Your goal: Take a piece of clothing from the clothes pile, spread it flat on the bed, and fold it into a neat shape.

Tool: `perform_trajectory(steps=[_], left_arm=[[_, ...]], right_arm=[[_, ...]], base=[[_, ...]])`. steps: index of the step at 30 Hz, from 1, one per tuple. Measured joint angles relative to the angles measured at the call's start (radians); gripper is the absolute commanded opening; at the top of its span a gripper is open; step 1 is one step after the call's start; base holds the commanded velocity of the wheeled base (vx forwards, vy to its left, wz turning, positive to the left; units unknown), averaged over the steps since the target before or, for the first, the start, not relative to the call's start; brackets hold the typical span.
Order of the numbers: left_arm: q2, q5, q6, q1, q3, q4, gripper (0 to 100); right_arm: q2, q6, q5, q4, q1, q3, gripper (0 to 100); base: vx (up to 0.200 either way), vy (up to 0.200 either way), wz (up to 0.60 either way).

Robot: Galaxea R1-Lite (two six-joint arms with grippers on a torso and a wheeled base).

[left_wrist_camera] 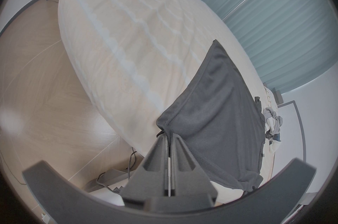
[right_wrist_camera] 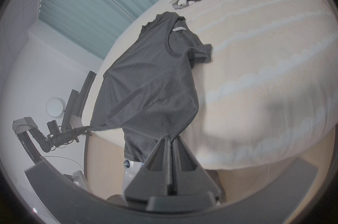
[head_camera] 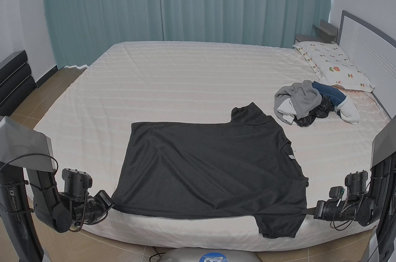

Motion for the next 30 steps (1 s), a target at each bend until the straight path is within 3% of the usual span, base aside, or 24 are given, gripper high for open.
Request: perform_trajectory(steps=[12, 30], left_arm=[[-0.015, 0.083, 0.147, 0.0, 0.084, -0.11, 0], [-0.009, 0.108, 0.309, 0.0, 0.18, -0.12, 0]], right_arm=[[-0.199, -0.051, 0.006, 0.356, -0.003, 0.0, 0], [-0.346, -0.22, -0.039, 0.604, -0.02, 0.0, 0]], base=[[0.0, 0.0, 0.0], [0.0, 0.0, 0.0]])
